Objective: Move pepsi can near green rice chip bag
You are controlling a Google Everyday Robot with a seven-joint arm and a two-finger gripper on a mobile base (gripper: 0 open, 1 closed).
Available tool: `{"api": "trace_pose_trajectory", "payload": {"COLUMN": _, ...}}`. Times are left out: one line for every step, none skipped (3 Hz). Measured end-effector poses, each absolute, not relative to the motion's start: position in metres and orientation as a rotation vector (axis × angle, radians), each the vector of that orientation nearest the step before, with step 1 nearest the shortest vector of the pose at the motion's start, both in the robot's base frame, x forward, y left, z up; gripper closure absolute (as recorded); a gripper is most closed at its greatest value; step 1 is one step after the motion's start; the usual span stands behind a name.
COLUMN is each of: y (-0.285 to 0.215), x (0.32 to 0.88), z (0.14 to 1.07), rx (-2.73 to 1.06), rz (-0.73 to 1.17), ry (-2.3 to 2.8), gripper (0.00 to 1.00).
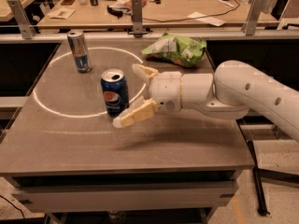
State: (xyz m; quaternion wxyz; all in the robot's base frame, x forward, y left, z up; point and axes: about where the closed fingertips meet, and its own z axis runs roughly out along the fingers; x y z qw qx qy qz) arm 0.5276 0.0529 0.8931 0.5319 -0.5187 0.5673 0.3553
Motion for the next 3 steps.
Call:
{"api": "trace_pose_trajectory", "payload": {"y": 0.051, "x": 0.533, "z": 0.872, "rx": -1.154, "rz": 0.857, "ry": 1.393, "gripper": 0.0}}
{"api": "trace_pose_trajectory", "payload": {"y": 0.052, "x": 0.533, "z": 0.858, "rx": -1.07, "rz": 0.863, "ry": 1.434, "gripper": 0.0}}
{"api": "trace_pose_trajectory", "payload": {"y": 0.057, "x": 0.536, "z": 0.855, "rx": -0.992, "rz": 0.828, "ry": 1.49, "gripper": 0.0}}
